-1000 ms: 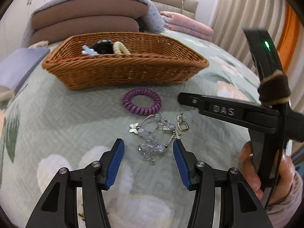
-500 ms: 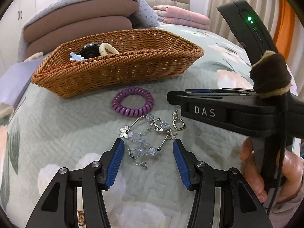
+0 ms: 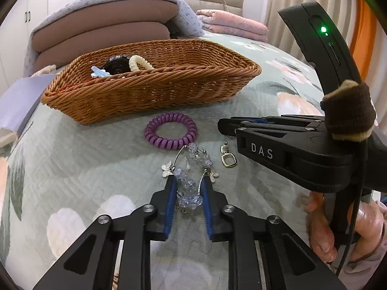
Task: Organize jewelry
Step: 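Grasp the crystal charm keychain with the left tool while the right tool grasps a gold charm, then lower the crystal charm and gold charm into the basket and open both tools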
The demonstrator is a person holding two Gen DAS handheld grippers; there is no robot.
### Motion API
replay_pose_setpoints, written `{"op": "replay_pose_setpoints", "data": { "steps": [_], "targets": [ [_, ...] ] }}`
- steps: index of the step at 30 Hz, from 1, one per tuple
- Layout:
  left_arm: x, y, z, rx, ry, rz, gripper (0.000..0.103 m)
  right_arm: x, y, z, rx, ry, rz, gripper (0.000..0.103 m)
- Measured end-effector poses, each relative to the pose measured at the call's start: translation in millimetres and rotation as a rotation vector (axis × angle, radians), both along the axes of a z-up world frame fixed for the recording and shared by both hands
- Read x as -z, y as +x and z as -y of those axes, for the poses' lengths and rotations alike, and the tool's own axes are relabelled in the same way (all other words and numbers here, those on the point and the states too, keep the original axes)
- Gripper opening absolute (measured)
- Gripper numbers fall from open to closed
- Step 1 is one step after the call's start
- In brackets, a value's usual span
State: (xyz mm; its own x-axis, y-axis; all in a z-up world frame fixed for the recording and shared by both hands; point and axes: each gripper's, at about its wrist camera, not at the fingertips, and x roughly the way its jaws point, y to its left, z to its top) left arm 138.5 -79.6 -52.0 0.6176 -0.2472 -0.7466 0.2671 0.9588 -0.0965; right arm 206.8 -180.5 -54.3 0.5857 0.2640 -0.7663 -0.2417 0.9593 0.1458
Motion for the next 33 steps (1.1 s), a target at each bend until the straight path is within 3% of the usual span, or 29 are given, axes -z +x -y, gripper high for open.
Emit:
{"op": "replay_pose_setpoints", "data": {
  "steps": [1,10,24,33],
  "targets": [
    [-0.2,-0.4,-0.9,-0.002,-0.004,0.002,0.009,-0.3,-0.1,0.3,0.0,0.002,0.002,0.013],
    [-8.3,-7.8,-18.3,-0.027,-0.095,0.046,0.009,-13.1,-11.4,9.8,-0.009,0.062,0.068,0.013],
    [-29.5,-22.9,-63.4,0.016,-0.398,0.125,0.009,-28.1,-18.1,28.1,0.008,0.185,0.117,0.014],
    [-44.7,-29.8,-63.8,0.05,-0.42,0.182,0.009,-40.3,-28.1,34.3,-0.01,0.223,0.184,0.014]
  ]
}}
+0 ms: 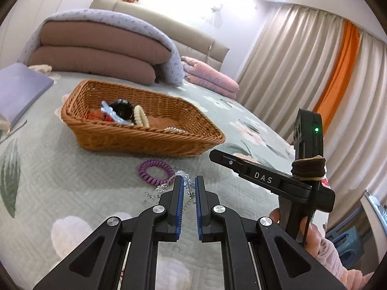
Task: Organize jewelry
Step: 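Lower the crystal charm and gold charm into the basket and open both tools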
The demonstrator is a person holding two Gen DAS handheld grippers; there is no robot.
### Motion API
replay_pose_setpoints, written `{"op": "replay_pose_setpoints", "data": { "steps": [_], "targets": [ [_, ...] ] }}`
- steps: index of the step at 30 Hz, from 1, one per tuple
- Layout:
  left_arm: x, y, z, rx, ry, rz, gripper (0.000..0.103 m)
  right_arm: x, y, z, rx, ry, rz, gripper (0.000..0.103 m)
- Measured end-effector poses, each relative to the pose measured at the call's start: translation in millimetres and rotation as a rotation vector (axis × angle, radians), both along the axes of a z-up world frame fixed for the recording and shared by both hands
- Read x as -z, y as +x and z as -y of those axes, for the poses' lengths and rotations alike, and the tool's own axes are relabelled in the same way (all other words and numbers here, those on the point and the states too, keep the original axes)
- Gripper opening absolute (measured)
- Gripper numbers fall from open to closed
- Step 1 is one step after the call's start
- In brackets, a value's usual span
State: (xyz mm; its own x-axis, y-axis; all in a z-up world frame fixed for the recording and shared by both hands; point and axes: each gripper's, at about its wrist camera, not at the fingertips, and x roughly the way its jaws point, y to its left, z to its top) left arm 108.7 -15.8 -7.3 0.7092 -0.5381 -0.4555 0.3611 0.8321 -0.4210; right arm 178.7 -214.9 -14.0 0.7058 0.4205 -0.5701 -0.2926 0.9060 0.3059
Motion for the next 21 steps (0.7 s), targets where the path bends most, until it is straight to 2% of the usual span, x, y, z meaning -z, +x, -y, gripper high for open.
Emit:
{"op": "replay_pose_setpoints", "data": {
  "steps": [4,7,13,18,21],
  "targets": [
    [-14.7,-1.8,-0.1,0.007,-0.005,0.04,0.009,-4.2,-2.9,0.4,-0.002,0.01,0.015,0.014],
    [-23.3,-3.7,1.3,-0.02,0.023,0.069,0.009,-9.4,-6.2,2.3,-0.003,0.022,0.031,0.014],
    [-44.3,2.4,7.0,-0.013,0.062,0.116,0.009,-23.8,-10.4,6.8,0.003,0.047,0.056,0.014],
    [-79.8,38.6,13.9,0.002,0.092,0.169,0.009,-47.7,8.2,13.3,0.03,0.076,0.065,0.014],
    [-91.5,71.2,14.6,0.012,0.06,0.172,0.009,-59.1,35.2,12.1,0.045,0.07,0.078,0.014]
  ]
}}
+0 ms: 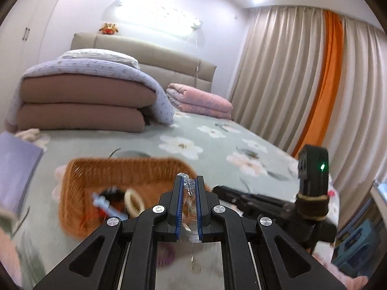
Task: Organize jewelry
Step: 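Lower the crystal charm and gold charm into the basket and open both tools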
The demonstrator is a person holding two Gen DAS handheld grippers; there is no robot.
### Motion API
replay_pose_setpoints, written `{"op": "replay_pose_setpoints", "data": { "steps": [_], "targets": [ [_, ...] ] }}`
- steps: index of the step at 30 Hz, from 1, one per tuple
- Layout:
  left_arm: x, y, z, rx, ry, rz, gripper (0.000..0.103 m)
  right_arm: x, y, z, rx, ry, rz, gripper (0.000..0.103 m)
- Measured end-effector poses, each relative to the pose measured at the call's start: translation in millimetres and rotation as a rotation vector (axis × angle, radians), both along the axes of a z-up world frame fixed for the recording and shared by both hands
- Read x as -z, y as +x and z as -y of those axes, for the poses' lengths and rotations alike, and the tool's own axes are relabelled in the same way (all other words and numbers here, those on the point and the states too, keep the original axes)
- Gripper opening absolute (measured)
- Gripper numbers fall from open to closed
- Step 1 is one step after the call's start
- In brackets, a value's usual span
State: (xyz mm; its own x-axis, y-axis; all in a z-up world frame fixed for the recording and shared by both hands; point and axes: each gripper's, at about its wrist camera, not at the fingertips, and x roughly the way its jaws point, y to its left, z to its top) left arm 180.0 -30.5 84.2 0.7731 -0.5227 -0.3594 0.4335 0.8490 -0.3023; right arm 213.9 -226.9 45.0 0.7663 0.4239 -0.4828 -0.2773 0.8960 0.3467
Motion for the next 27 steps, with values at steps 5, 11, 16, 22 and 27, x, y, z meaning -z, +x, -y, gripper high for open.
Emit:
{"op": "replay_pose_setpoints", "data": {
  "steps": [5,11,16,22,27],
  "targets": [
    [22.3,59.3,9.1,-0.08,0.046,-0.011,0.009,14.3,54.4,-12.5,0.013,-0.045,-0.028,0.014],
    [70.7,99.0,8.1,-0.077,0.059,-0.131,0.009,48.6,76.1,-18.6,-0.013,-0.07,-0.099,0.014],
    [72.4,94.5,9.9,-0.072,0.055,-0.133,0.011,49.8,73.5,-20.3,-0.008,-0.082,-0.091,0.014],
    [66.4,81.8,-3.1,-0.116,0.005,-0.097,0.063,47.3,71.2,-12.0,0.001,-0.043,-0.082,0.037],
    [58.8,74.1,-7.4,-0.123,-0.007,-0.068,0.063,43.2,67.3,-12.9,0.0,-0.046,-0.061,0.037]
  ]
}}
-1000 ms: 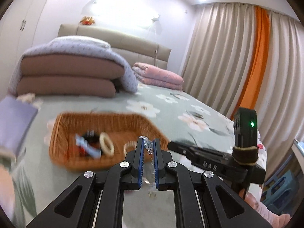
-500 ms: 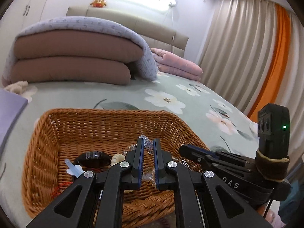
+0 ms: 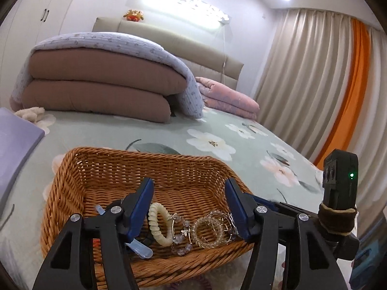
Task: Organize jewelry
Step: 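Lower the crystal charm and gold charm into the basket and open both tools, then move both tools back toward the purple hair tie and gold clasp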
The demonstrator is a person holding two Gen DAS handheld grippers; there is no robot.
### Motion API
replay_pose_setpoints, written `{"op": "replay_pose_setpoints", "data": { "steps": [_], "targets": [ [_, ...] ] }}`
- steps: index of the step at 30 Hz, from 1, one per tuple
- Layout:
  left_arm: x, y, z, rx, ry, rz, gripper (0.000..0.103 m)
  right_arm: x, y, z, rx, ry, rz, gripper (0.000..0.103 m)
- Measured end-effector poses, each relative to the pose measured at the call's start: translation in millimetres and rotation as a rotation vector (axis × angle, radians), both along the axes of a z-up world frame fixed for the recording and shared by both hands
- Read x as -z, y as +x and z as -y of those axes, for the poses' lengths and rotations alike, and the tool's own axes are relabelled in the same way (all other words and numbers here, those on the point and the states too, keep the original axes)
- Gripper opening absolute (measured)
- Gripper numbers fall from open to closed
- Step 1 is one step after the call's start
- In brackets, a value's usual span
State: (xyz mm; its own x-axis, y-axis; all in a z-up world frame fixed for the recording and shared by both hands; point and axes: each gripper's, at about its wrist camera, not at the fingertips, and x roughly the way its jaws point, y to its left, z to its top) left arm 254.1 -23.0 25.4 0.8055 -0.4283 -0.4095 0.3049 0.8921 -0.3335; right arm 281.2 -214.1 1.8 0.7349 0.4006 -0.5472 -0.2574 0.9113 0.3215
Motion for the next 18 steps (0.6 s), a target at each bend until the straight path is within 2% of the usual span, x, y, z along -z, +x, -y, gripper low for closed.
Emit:
{"op": "replay_pose_setpoints", "data": {
  "steps": [4,9,14,18],
  "targets": [
    [0.5,-8.7,0.0,-0.016,0.015,0.001,0.063,-3.2,-8.7,-5.2,0.006,-0.04,0.032,0.037],
    [-5.0,-45.8,-8.9,-0.053,0.015,0.013,0.063,-14.1,-43.0,-7.5,0.036,-0.089,0.095,0.037],
    [-2.1,-90.5,-17.9,-0.062,0.017,-0.022,0.063,-16.5,-86.8,-8.3,0.032,-0.093,0.079,0.037],
    [14.9,-110.0,-18.2,-0.026,0.034,-0.112,0.063,-2.8,-122.0,-12.0,0.015,-0.106,0.013,0.037]
  ]
}}
